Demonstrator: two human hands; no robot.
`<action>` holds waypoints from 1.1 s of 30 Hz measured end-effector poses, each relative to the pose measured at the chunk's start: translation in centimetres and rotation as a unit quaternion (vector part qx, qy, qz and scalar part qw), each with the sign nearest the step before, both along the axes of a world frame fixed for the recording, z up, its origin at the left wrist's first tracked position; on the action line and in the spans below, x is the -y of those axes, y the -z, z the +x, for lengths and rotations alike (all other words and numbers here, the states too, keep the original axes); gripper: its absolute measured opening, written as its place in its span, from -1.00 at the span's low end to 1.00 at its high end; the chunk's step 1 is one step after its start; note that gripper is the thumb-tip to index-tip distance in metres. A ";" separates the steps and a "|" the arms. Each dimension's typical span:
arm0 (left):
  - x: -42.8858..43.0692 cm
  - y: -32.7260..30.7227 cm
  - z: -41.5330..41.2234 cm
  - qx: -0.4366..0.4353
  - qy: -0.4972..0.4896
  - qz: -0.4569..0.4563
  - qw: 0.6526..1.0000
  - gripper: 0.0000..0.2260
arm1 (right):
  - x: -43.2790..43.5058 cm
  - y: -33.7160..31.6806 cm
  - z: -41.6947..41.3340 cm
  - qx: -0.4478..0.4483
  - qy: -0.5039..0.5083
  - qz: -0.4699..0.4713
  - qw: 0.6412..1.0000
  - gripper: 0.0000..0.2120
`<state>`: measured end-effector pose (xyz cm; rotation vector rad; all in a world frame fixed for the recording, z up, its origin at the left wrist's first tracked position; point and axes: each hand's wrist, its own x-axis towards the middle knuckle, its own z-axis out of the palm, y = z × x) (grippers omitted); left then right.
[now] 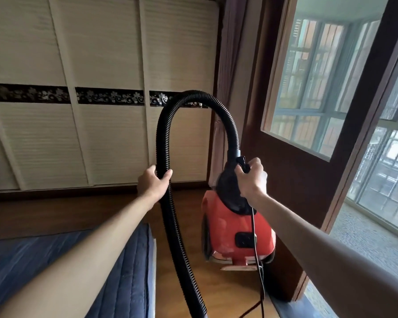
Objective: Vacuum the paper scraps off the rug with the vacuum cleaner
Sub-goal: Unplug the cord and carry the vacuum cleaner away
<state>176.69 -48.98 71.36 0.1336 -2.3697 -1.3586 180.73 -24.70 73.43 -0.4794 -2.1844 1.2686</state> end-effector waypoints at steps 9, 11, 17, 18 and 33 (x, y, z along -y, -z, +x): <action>-2.5 -0.1 -7.1 0.001 -0.012 -0.011 1.000 -0.72 | -2.7 -0.3 -7.6 -0.011 -0.017 -0.001 1.000 -0.76; -2.7 -0.1 -8.7 0.004 -0.011 -0.011 1.000 -0.72 | -3.2 -0.3 -9.0 -0.008 -0.016 0.004 1.000 -0.76; -2.8 -0.1 -14.0 -0.005 -0.009 -0.027 1.000 -0.74 | -4.4 0.2 -13.4 0.007 -0.015 0.017 1.000 -0.77; -2.8 -0.1 -15.1 -0.003 -0.006 -0.030 1.000 -0.75 | -4.5 0.3 -14.3 0.010 -0.011 0.018 1.000 -0.77; -2.7 0.3 -37.3 -0.001 0.085 -0.033 0.996 -0.71 | -5.0 1.0 -32.1 -0.006 0.057 0.009 0.998 -0.75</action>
